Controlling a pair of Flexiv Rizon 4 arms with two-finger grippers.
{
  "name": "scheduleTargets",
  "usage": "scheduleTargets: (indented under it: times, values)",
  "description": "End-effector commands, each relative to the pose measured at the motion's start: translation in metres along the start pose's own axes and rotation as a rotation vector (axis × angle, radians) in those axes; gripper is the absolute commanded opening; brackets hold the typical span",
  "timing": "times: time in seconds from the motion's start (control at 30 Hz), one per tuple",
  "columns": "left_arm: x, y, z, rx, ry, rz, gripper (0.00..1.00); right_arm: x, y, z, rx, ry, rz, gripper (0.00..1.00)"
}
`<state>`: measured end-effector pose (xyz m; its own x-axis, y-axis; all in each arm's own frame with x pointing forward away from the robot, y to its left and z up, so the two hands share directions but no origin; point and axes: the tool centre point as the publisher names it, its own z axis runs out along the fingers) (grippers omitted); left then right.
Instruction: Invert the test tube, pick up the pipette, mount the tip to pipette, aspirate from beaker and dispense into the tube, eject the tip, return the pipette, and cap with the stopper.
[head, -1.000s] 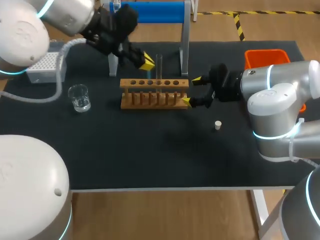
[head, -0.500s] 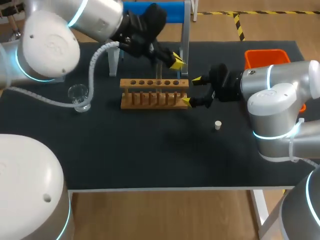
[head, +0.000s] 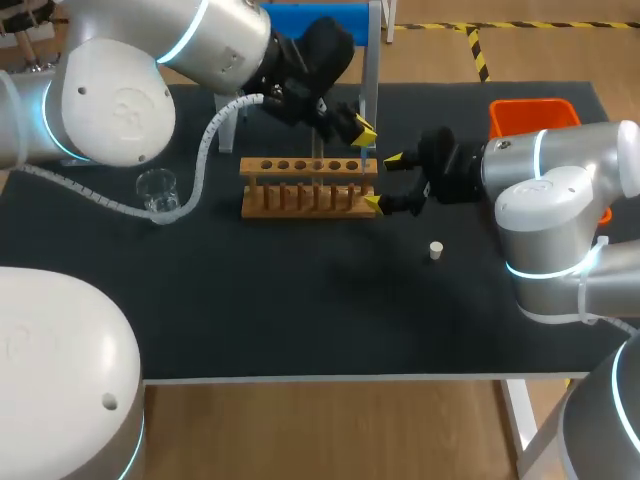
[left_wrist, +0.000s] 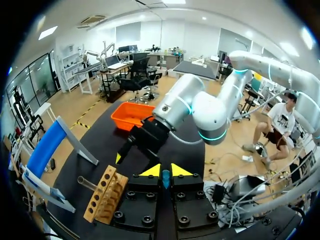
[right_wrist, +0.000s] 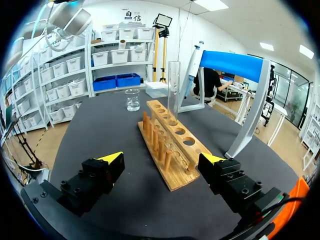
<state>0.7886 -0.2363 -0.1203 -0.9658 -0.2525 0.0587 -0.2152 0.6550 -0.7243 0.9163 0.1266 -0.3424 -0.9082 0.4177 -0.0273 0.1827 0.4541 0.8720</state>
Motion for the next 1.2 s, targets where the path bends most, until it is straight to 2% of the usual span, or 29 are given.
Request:
scheduleTargets:
  times: [0.03, 0.3, 0.47, 0.67, 0.9, 1.0, 1.2]
  values:
    - [0.000, -0.002, -0.003, -0.010, 0.002, 0.000, 0.00, 0.000, -0.001, 0.000, -0.001, 0.000, -0.001, 1.00]
    - [0.000, -0.002, -0.003, -0.010, 0.002, 0.000, 0.00, 0.000, -0.001, 0.000, -0.001, 0.000, -0.001, 1.00]
    - [0.000, -0.002, -0.003, -0.010, 0.002, 0.000, 0.00, 0.016, 0.001, -0.042, -0.020, 0.028, -0.065, 1.00]
    - [0.000, -0.002, -0.003, -0.010, 0.002, 0.000, 0.00, 0.034, 0.005, -0.090, -0.077, 0.083, -0.083, 1.00]
    - [0.000, -0.002, -0.003, -0.010, 0.002, 0.000, 0.00, 0.053, 0.012, -0.137, -0.174, 0.194, -0.128, 1.00]
    - [0.000, -0.002, -0.003, -0.010, 0.002, 0.000, 0.00, 0.060, 0.017, -0.150, -0.231, 0.250, -0.134, 1.00]
    - [0.000, -0.002, -0.003, -0.010, 0.002, 0.000, 0.00, 0.071, 0.028, -0.170, -0.309, 0.306, -0.170, 1.00]
